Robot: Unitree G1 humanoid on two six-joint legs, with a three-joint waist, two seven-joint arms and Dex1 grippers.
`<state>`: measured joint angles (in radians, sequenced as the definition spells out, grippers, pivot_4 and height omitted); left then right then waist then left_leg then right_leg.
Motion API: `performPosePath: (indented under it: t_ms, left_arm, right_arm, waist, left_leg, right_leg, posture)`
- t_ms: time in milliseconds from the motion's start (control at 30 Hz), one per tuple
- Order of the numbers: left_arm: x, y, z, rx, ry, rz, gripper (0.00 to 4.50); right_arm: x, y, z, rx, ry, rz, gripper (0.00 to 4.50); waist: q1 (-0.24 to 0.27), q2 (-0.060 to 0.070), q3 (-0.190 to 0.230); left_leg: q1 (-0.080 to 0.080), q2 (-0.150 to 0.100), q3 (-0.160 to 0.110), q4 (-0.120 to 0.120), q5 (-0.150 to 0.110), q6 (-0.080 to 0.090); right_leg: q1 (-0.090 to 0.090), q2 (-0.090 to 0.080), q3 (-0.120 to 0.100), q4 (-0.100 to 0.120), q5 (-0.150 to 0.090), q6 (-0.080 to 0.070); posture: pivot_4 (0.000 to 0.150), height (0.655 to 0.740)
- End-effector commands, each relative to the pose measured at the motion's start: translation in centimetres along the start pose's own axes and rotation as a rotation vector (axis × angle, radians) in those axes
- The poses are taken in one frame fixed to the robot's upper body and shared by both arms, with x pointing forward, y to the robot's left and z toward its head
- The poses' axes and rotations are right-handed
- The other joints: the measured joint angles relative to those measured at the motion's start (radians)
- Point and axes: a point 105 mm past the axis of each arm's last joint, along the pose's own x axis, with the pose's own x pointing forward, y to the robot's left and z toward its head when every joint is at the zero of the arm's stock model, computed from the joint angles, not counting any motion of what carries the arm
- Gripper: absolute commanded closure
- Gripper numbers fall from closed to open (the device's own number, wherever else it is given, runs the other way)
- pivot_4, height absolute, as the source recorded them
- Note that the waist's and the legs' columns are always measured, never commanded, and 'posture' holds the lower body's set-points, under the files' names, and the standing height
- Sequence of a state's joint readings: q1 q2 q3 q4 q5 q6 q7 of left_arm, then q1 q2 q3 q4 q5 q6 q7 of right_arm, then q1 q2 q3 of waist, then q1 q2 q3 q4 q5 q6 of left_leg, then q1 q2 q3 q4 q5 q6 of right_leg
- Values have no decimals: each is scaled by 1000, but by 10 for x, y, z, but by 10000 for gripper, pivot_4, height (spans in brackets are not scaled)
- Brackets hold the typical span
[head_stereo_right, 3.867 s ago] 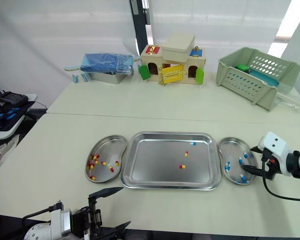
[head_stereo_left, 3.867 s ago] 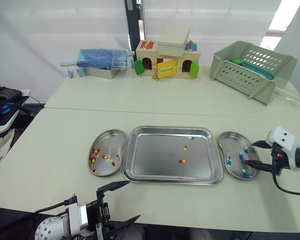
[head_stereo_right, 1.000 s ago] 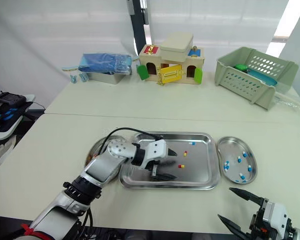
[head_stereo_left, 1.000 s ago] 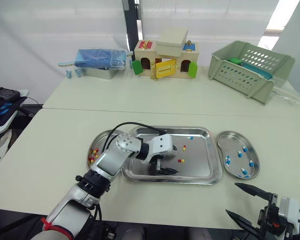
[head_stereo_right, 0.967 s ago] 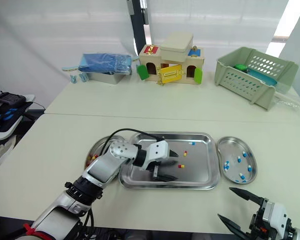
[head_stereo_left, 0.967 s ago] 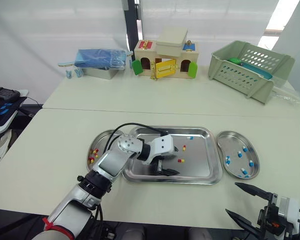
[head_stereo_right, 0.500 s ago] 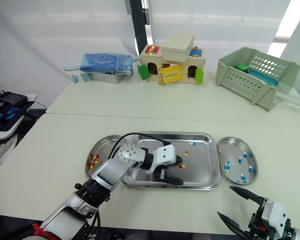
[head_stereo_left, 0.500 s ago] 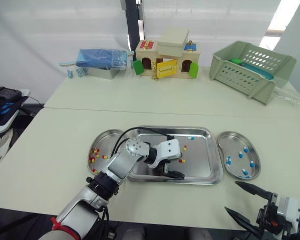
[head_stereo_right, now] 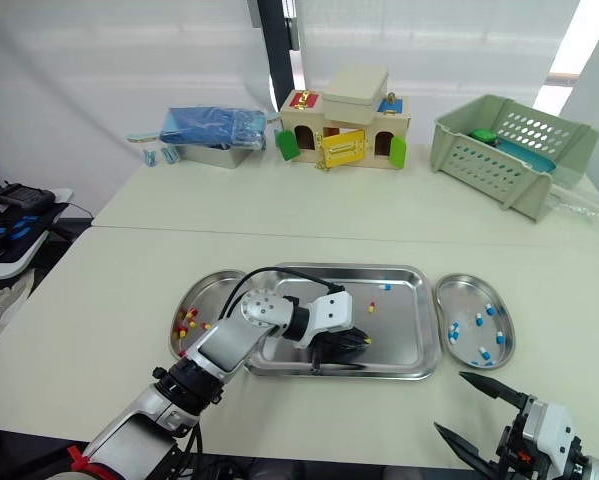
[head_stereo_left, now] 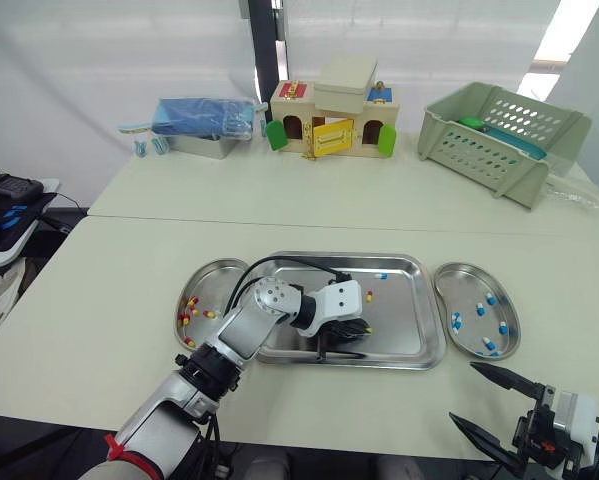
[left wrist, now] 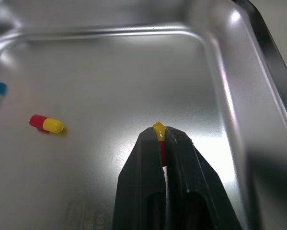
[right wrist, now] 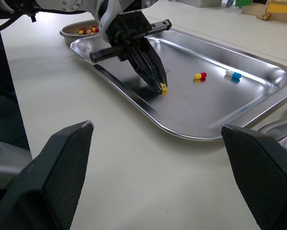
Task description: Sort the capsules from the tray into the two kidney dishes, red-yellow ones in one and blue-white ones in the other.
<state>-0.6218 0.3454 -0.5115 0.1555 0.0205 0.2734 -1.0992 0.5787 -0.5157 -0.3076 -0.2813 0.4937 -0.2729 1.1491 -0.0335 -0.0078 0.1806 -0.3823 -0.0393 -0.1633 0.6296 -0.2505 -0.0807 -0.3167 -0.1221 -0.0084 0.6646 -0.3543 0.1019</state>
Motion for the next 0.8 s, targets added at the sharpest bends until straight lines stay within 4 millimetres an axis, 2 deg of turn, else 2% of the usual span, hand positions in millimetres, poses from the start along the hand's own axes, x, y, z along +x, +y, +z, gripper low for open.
performPosePath:
  t_ms: [33,200,333,433,500,600,733,800]
  left_arm:
    - [1,-2,-2,7,9,-1,44866]
    - [-8,3,11,-10,-44,37,44866]
    - [-30,12,23,-36,-79,113,44866]
    - [-56,21,25,-91,-84,211,44866]
    - [-73,25,21,-131,-71,278,44866]
    - [-109,29,7,-226,-46,436,44866]
    - [-155,23,-15,-323,18,618,44866]
    - [-170,19,-23,-358,42,680,44866]
  right_arm:
    - [1,1,10,-28,-27,10,0]
    - [1,1,11,-29,-29,21,0]
    - [3,0,15,-41,-39,49,0]
    - [7,-1,20,-49,-58,70,0]
    - [9,0,23,-49,-69,88,0]
    - [14,2,27,-50,-84,139,0]
    - [21,-2,28,-67,-93,200,0]
    - [24,-4,28,-69,-95,223,0]
  waist:
    - [0,0,0]
    - [0,0,0]
    - [-1,0,0]
    - [-3,0,0]
    - [-4,0,0]
    - [-7,1,0]
    - [-8,1,0]
    - [-4,1,0]
  left_leg:
    - [0,0,0,0,0,0]
    - [0,0,0,0,0,0]
    - [0,0,0,0,0,0]
    - [0,0,0,0,0,0]
    - [0,0,0,0,0,0]
    - [0,0,0,0,0,0]
    - [0,1,-1,0,0,0]
    - [0,1,-1,0,0,0]
  right_leg:
    - [0,0,0,0,0,0]
    - [0,0,0,0,0,0]
    - [0,0,0,0,0,0]
    - [0,0,0,0,0,0]
    - [0,0,0,0,0,0]
    - [0,0,0,0,0,0]
    - [0,0,0,0,0,0]
    - [0,0,0,0,0,0]
  posture:
    - [1500,7400]
    - [1500,7400]
    - [1500,7400]
    - [1500,7400]
    - [1500,7400]
    - [1500,7400]
    - [1500,7400]
    - [1500,7400]
